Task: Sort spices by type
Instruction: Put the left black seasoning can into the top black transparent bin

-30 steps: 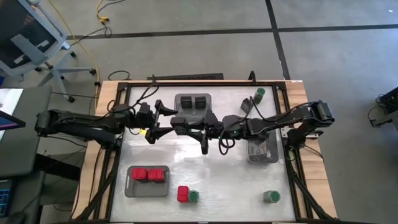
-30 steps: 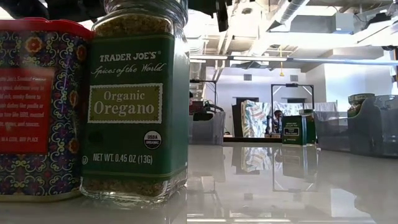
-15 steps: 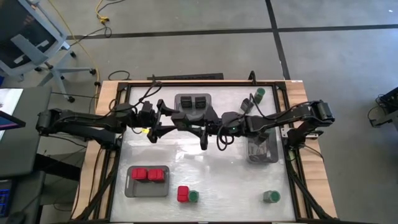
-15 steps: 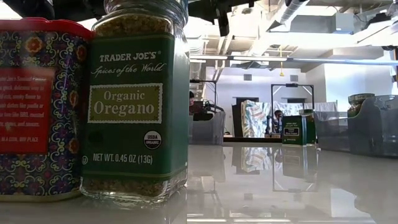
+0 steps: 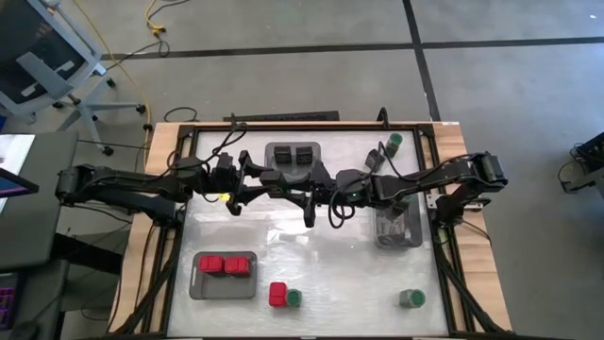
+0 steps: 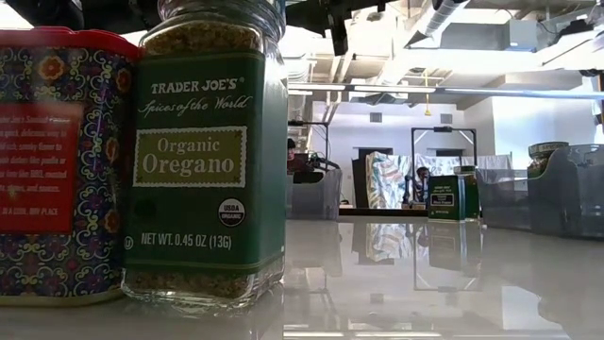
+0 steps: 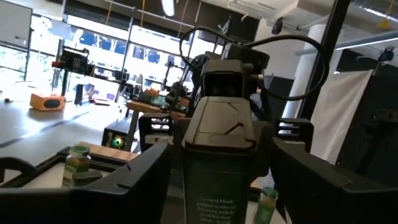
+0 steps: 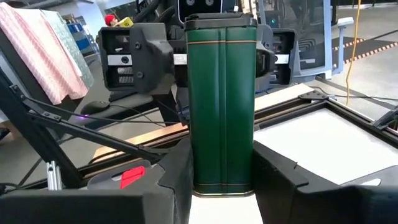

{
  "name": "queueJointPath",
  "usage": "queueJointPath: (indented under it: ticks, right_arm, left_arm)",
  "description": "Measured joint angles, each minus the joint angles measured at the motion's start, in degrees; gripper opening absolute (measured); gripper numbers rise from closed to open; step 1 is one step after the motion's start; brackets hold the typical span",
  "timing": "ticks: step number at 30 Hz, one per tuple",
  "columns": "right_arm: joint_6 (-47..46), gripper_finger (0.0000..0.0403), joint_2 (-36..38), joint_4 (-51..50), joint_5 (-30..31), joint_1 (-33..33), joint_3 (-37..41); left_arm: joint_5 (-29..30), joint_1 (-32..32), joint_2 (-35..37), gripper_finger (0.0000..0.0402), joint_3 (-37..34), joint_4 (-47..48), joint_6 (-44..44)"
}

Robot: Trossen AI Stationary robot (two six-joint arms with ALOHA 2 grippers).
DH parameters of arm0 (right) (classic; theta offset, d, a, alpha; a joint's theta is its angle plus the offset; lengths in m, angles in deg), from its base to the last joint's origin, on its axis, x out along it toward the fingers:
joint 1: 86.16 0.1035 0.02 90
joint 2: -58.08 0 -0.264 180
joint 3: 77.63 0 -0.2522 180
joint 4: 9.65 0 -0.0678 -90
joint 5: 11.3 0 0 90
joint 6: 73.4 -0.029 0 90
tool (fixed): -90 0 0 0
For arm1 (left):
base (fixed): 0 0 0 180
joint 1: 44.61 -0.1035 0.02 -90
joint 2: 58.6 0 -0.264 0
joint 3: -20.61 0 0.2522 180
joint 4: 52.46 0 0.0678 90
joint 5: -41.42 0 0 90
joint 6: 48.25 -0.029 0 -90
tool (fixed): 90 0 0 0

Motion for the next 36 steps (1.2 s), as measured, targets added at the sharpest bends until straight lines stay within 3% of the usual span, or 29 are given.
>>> queueJointPath:
  ticks: [9,15,21,28,32,36]
  right_arm:
    - [-0.1,0.0158,0.0,-2.8,0.0,0.2,0.0]
    - [-2.3,0.0158,0.0,-5.5,-2.3,0.2,0.0]
    - [-4.0,0.0158,0.0,-10.4,-3.9,0.7,0.0]
    - [-6.5,0.0158,0.0,-16.1,-6.0,1.0,0.0]
    - [-6.5,0.0158,0.0,-16.3,-6.0,1.1,0.0]
    - [-6.5,0.0158,0.0,-16.2,-6.0,1.1,0.0]
  left_arm:
    - [-0.3,0.0,0.0,0.0196,0.0,0.3,1.8]
    - [-4.7,0.0,0.0,0.0191,0.0,4.6,1.7]
    - [-7.4,0.0,0.0,0.0192,2.2,20.8,1.8]
    - [-8.0,-0.2,0.0,0.0192,16.3,49.7,-8.9]
    - [-8.5,-1.5,-0.1,0.0192,23.5,59.9,-11.4]
    - [-14.9,-3.3,-4.4,0.0192,28.6,65.9,-10.3]
